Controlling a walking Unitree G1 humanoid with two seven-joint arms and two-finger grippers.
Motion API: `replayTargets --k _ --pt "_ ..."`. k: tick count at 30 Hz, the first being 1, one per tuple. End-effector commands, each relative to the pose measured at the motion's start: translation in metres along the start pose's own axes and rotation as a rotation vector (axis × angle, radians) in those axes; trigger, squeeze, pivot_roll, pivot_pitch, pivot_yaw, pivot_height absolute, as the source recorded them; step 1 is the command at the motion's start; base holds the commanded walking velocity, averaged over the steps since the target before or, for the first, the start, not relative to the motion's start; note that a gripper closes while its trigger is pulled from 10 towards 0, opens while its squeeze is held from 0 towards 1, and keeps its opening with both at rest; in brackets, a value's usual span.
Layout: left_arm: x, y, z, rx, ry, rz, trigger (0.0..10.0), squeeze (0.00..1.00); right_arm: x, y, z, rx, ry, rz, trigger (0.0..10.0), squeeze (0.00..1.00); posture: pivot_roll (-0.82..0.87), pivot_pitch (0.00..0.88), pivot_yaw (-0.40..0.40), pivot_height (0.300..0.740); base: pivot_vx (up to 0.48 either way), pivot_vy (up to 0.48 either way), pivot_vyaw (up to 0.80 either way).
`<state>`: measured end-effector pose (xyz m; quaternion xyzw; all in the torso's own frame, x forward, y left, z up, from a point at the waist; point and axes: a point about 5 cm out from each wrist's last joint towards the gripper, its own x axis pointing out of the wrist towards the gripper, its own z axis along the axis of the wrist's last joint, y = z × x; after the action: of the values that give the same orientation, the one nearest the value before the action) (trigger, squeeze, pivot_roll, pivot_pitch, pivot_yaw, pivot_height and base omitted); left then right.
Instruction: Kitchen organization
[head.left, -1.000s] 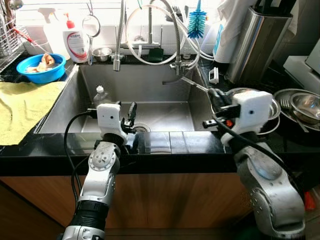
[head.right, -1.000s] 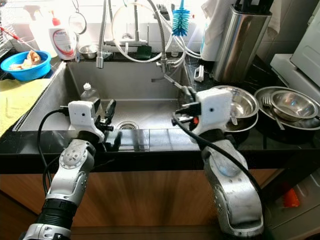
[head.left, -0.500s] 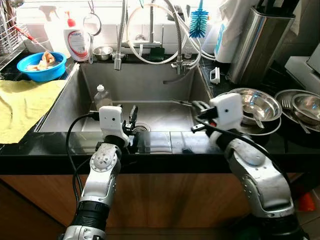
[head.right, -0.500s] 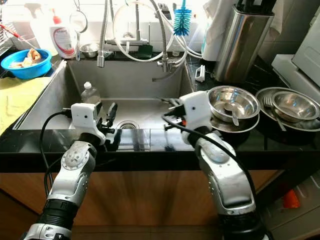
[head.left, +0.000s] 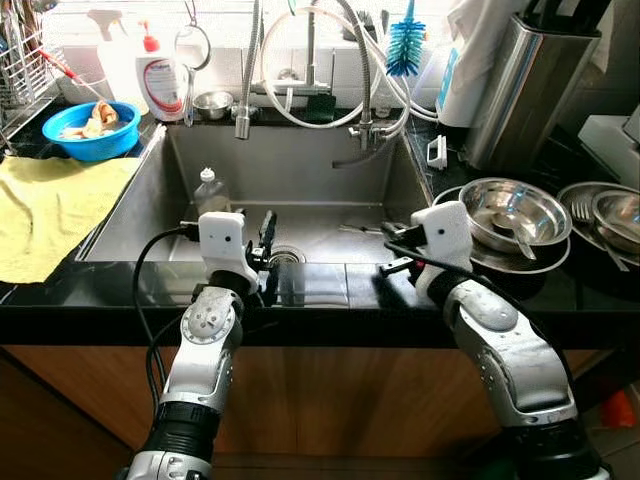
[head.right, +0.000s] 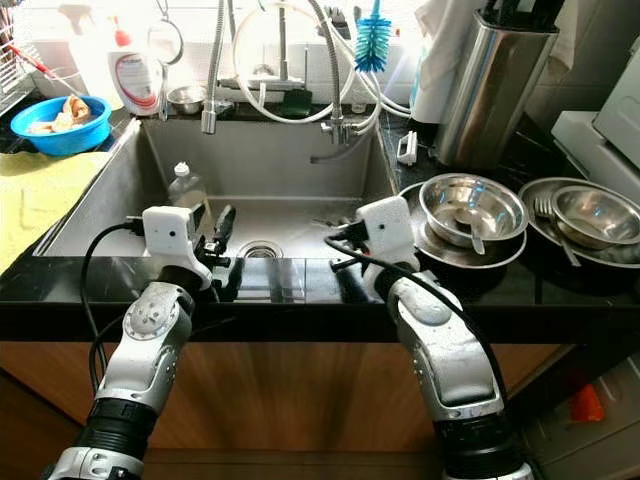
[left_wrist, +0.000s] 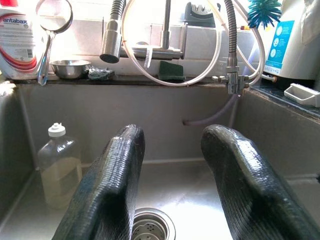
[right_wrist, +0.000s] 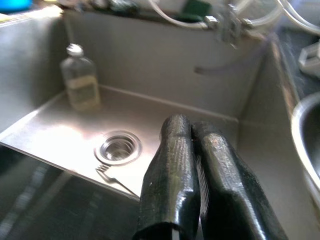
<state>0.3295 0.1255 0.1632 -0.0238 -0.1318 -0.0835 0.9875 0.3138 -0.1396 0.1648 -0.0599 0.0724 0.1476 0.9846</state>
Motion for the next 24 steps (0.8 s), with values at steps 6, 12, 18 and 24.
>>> replayTargets --k 6,12,18,24 --pt "-0.0012 -0.0048 -0.0044 -0.001 0.015 -0.021 10.0 0.0 -0.0001 -0.0057 -0.0075 0.021 0.012 -0.036 10.0 0.0 -0.12 0.0 -0.021 0.74 0.0 0.0 0.0" --pt "-0.0015 -0.0053 -0.0049 0.0 0.014 -0.028 10.0 0.0 0.0004 -0.006 -0.0089 0.033 0.003 -0.045 10.0 1.0 -0.12 0.0 -0.019 0.74 0.0 0.0 0.0" --pt "-0.0034 -0.0049 -0.0071 0.001 0.02 -0.03 10.0 0.0 0.0001 -0.0061 -0.0106 0.027 0.001 -0.054 10.0 1.0 -0.12 0.0 -0.019 0.74 0.0 0.0 0.0" --pt "-0.0051 -0.005 -0.0085 0.003 0.025 -0.035 10.0 0.0 0.0008 -0.004 -0.0139 0.006 0.003 -0.066 10.0 0.0 -0.11 0.0 -0.014 0.74 0.0 0.0 0.0"
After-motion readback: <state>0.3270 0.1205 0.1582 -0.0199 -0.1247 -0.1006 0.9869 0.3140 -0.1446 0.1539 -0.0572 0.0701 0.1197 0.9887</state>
